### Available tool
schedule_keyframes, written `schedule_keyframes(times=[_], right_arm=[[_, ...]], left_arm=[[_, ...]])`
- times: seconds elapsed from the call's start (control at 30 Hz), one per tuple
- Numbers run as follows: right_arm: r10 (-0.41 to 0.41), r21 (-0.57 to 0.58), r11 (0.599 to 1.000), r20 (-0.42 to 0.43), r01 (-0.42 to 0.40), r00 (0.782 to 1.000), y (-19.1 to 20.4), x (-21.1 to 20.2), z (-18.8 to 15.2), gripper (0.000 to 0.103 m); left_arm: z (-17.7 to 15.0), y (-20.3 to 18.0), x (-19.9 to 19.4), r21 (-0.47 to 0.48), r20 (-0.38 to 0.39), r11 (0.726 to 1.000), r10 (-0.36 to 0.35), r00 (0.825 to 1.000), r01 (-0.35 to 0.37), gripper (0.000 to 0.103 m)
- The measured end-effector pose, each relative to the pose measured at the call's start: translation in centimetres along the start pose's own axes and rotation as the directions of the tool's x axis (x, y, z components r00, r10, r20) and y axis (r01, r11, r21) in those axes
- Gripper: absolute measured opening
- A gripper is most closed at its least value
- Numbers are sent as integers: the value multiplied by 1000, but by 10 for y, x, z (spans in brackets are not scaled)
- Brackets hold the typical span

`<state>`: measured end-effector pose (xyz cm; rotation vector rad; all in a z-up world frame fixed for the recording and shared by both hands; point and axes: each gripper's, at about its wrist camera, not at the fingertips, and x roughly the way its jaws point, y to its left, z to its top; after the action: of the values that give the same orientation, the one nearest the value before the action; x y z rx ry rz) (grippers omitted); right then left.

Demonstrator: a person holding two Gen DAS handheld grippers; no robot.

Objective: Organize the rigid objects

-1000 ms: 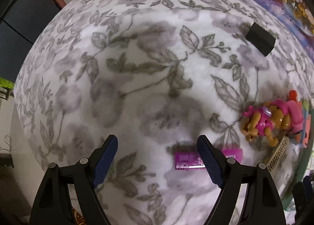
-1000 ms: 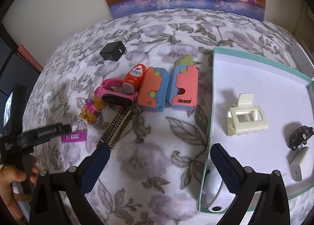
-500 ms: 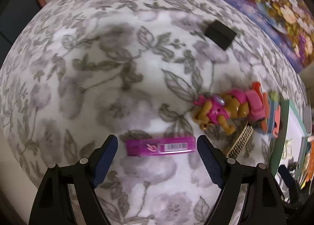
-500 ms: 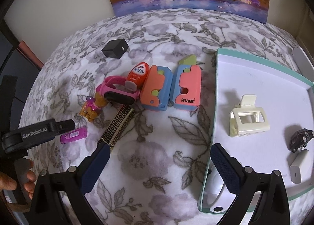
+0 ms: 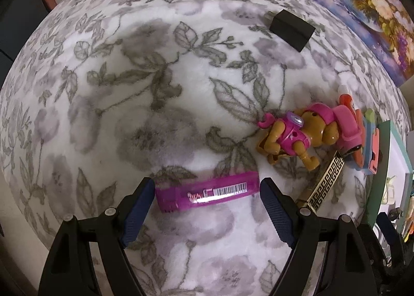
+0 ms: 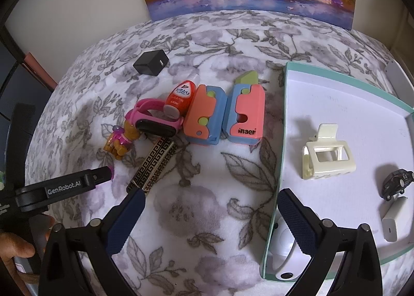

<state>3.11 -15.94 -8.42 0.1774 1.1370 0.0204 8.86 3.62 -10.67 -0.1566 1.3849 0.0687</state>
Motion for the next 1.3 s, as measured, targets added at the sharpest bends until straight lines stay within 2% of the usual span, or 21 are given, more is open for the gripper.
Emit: schedule_keyframes(times=[0.3,0.67,0.9,1.03,1.3], right_arm=[[-9,-12,1000,-2,9,1000,2,1,-1,103],[-14,-24,1000,-4,14,1000,3,2,-1,103],[-15,-25,1000,-5,15,1000,3,2,-1,103],[-15,-26,1000,-5,15,1000,4,2,-1,103],[-20,-39,999,-6,20,1000,5,3,-2,103]], left_arm=[[-1,-12,3,32,-27,999,26,999,-25,84],[3,-6,5,-74,-5,997,-2,1000,2,84],[2,-6,7,-67,-15,998,15,1000,-16,84],[-5,-3,8,-80,-18,997,-7,1000,6,82],[-12,15,4,-145,-21,985,-98,995,94,82]])
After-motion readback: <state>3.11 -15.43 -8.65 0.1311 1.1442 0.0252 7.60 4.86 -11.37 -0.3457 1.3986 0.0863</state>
